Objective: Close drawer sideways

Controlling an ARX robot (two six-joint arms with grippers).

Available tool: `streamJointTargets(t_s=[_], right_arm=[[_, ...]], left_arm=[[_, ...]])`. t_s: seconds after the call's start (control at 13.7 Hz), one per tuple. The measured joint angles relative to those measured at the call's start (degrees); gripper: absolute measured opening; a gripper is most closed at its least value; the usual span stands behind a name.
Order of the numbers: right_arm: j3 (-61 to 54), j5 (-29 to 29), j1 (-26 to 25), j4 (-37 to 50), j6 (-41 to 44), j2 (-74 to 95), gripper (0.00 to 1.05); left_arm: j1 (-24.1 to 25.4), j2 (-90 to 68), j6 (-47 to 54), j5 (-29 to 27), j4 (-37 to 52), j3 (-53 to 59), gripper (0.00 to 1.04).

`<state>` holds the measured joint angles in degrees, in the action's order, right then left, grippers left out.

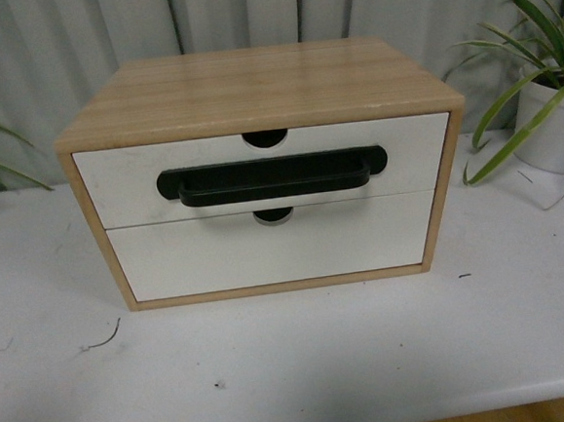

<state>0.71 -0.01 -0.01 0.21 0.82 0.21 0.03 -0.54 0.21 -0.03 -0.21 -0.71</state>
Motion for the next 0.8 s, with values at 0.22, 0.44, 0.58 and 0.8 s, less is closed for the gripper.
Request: streamJointTargets(t_s=[0.22, 0.44, 0.58, 0.8], right_arm=[[0.0, 0.0, 0.0, -0.5, 0.0, 0.0, 0.02], [0.0, 0.0, 0.0, -0.4, 0.0, 0.0, 0.2], [0.0, 0.0, 0.0, -0.4, 0.0, 0.0, 0.41], [0.0, 0.0, 0.0, -0.4, 0.0, 0.0, 0.89]], left_arm=[[0.0, 0.0, 0.0, 0.0, 0.0, 0.0, 0.02], [0.0, 0.0, -0.1, 0.0, 0.0, 0.0, 0.21], [0.0, 0.0, -0.1, 0.0, 0.0, 0.0, 0.43], [0.0, 0.0, -0.1, 0.0, 0.0, 0.0, 0.9]])
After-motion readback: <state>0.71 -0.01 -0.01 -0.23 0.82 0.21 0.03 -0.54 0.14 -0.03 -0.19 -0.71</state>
